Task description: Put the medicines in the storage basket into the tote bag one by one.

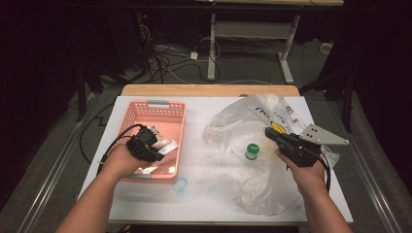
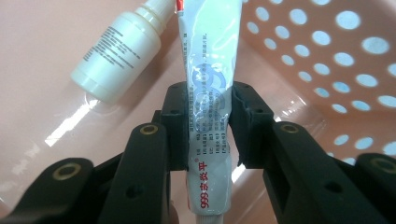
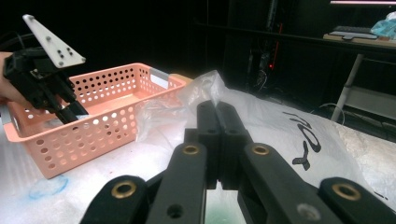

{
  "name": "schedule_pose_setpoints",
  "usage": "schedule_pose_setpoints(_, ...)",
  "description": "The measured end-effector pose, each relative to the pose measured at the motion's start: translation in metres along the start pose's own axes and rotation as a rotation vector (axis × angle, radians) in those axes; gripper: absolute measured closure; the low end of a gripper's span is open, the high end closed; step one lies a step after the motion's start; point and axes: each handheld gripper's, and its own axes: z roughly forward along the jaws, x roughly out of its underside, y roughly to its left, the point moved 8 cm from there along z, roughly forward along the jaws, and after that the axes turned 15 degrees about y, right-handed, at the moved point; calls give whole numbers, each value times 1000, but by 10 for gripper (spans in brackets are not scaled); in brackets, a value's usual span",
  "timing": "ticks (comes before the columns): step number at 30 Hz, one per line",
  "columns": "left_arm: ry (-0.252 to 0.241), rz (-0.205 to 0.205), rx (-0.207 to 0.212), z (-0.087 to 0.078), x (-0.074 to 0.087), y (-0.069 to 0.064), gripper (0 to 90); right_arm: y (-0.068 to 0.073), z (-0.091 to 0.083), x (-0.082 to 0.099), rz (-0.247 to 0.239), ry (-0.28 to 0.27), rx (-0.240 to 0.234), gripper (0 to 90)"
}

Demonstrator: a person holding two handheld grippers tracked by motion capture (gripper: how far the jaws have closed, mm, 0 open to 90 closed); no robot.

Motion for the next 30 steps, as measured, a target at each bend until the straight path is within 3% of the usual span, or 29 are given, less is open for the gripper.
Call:
schedule_pose_setpoints(14,-273,-95,-22,-20,6,-7,677,0,0,0,-2,1,1,900)
schedule_pose_setpoints(30,-459,-87,-5,-37,6,-29,677,1,1,1,-2,1,7,900)
